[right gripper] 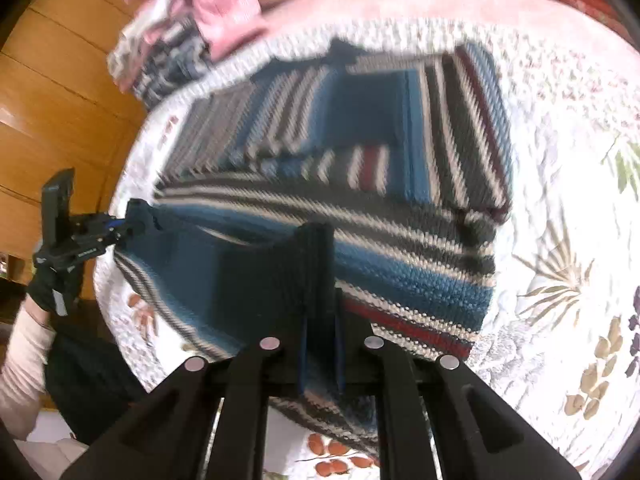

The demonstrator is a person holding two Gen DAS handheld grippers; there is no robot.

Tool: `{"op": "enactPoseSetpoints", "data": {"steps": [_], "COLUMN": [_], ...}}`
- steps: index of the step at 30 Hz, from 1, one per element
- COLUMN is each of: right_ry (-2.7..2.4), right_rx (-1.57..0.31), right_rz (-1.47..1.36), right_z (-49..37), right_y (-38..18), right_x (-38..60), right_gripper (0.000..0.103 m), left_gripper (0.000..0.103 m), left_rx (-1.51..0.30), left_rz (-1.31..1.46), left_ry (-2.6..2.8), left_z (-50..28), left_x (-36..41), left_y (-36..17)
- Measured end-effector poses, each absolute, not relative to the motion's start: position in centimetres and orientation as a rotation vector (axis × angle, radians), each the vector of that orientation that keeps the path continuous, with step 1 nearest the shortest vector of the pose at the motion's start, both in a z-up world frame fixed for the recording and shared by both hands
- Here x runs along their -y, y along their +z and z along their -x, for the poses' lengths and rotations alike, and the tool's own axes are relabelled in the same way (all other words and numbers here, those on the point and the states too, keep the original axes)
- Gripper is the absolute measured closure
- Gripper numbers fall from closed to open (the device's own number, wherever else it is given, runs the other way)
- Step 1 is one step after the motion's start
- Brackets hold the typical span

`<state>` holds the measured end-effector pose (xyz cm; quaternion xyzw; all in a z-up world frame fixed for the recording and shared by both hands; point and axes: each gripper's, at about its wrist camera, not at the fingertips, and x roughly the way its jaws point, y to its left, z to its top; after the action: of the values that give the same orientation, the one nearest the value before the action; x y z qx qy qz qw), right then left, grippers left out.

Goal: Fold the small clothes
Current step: 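Lower the hem onto the sweater near the collar and open both grippers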

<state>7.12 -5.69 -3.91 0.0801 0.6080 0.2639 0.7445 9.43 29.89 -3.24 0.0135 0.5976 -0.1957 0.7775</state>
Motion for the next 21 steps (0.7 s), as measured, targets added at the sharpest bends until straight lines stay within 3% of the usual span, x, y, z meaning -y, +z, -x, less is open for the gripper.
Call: {"op": "enactPoseSetpoints", "data": {"steps": [10, 21], "right_ry": [0.544, 0.410], "right_rx": [-1.112, -1.151], "right_rz": [-0.338, -0.340], "right_z": [-9.8, -22.6], "right_y": [3.6, 2.0], "right_x": [8.9, 8.3], "right_gripper": [0.093, 0.093], "left_gripper": [0.092, 0.094], "left_rx": [-1.045, -0.986], "left_rz": [0.192, 0.248], "left_ry": [-0.358, -0.226], "left_z": [-13.0, -24.7], "left_x": [-34.0, -35.7], "left_y": [4.1, 2.1]}}
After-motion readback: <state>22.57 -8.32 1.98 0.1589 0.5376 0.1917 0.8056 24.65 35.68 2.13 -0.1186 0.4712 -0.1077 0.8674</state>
